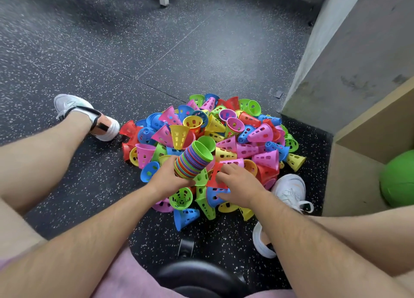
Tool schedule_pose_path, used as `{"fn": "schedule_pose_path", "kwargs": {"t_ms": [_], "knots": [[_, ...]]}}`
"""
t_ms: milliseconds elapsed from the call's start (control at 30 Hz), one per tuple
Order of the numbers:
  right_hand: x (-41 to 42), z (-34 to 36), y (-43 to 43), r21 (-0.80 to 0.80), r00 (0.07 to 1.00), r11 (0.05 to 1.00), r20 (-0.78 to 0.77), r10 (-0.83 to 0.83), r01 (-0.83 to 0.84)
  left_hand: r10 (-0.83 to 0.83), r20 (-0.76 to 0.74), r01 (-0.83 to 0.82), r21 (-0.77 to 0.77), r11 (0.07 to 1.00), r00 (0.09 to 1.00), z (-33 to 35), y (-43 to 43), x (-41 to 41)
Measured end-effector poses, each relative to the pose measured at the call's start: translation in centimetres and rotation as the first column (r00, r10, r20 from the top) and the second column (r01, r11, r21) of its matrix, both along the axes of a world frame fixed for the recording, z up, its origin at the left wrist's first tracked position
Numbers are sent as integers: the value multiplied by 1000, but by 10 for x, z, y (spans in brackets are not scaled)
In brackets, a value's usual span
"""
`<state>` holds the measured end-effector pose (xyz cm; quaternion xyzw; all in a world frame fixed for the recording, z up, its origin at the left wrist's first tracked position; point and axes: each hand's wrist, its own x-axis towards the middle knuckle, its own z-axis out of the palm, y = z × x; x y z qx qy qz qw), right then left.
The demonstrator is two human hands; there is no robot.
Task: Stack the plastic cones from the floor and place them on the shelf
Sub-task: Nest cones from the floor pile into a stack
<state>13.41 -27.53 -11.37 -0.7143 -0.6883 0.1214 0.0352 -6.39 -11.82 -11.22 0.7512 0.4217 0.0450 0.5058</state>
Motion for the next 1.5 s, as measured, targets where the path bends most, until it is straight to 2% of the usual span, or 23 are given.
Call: {"fn": "schedule_pose_path", "kwargs": {"t_ms": [33,100,200,367,500,700,767,833,900,1000,1067,1100,1200,1267,1333,1400,1500], "knots": [[-2,-1,1,-65,999,998,38,-16,19,2,-5,-2,5,1000,1000,0,0,0],[-6,-3,4,-82,997,995,62,-45,50,-2,-13,2,9,1000,1000,0,1,-1],[-8,-4,9,19,988,988,6,-153,153,6,-12,-6,9,1000,1000,2,1,-1],[7,9,22,106,909,905,-106,-402,413,16,17,-17,15,1000,1000,7,2,-2],[17,23,33,109,729,760,-396,-558,641,18,28,-19,21,1000,999,10,3,-2],[26,47,58,99,437,544,-720,-539,833,43,42,-44,24,999,998,12,6,-2],[23,55,67,80,395,529,-759,-517,845,50,55,-51,29,998,997,12,6,-1],[17,62,74,57,394,571,-779,-487,819,47,60,-48,24,999,997,12,6,-2],[8,67,80,6,411,655,-783,-467,755,47,61,-48,14,999,997,12,7,-2],[-7,72,82,-63,562,812,-691,-454,580,37,98,-37,-5,999,995,17,6,0],[-16,70,83,-85,636,872,-650,-415,481,46,122,-44,-23,999,991,19,6,2],[-20,68,82,-85,631,878,-663,-403,472,52,128,-49,-29,998,990,22,5,2],[-23,63,80,-54,522,822,-749,-409,568,31,156,-25,-41,999,987,28,7,0],[-22,56,78,-8,516,781,-746,-420,624,25,162,-20,-31,999,986,34,7,-4],[-19,46,77,4,586,781,-664,-464,624,39,171,-37,-18,999,985,38,7,-8],[-15,30,76,-42,693,829,-526,-493,558,67,162,-66,-11,998,985,38,8,-15],[-20,8,78,-108,816,890,-364,-449,442,83,151,-81,-17,997,985,35,10,-25]]}}
